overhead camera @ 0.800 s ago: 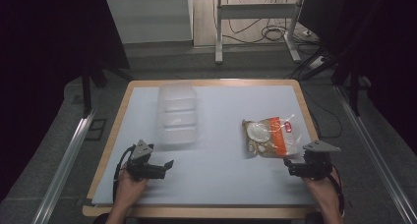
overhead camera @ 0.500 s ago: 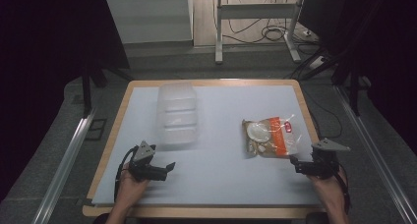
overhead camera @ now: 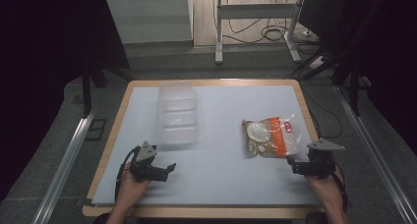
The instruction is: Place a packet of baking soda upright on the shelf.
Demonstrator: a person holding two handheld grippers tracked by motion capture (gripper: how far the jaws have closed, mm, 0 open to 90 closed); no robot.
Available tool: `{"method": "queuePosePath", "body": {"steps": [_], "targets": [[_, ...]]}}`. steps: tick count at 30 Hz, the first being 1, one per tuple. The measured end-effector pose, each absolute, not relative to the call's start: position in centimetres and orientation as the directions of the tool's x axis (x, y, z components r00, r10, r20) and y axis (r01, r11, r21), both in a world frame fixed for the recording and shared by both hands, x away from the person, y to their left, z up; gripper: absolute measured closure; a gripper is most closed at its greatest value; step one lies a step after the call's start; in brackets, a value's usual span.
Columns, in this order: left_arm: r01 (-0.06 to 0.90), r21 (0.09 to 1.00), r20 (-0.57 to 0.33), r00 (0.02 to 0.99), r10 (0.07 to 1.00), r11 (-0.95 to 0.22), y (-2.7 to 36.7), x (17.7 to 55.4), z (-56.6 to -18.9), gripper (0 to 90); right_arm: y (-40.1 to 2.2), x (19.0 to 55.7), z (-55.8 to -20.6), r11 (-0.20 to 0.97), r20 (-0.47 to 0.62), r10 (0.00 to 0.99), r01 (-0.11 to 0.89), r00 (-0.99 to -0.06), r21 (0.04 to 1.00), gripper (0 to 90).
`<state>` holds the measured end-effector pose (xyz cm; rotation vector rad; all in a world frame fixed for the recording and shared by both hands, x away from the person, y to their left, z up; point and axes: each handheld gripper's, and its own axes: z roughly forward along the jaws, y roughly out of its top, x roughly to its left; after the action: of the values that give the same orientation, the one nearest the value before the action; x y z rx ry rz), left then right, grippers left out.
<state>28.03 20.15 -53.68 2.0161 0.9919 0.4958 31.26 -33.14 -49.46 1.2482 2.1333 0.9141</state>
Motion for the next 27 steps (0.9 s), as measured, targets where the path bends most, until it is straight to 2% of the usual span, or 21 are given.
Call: {"method": "queuePosePath", "body": {"steps": [19, 22, 23, 27], "targets": [[0.468, 0.805, 0.005, 0.609, 0.793, -0.364, 20.13, 28.01, -53.66, 0.7, -33.72, 31.32, -49.05, 0.334, -0.081, 0.896, 0.542, -0.437, 0.771, 6.4], [0.468, 0.804, 0.007, 0.610, 0.792, -0.367, 20.11, 28.02, -53.67, 0.8, -33.79, 31.34, -48.98, 0.311, -0.063, 0.903, 0.546, -0.425, 0.778, 6.0], [0.467, 0.803, 0.009, 0.612, 0.791, -0.370, 20.09, 28.04, -53.68, 0.8, -33.89, 31.42, -48.89, 0.270, -0.016, 0.911, 0.566, -0.412, 0.779, 5.9], [0.467, 0.802, 0.011, 0.612, 0.790, -0.372, 20.03, 28.04, -53.70, 0.8, -33.90, 31.55, -48.88, 0.272, -0.022, 0.914, 0.574, -0.404, 0.773, 5.7]]}}
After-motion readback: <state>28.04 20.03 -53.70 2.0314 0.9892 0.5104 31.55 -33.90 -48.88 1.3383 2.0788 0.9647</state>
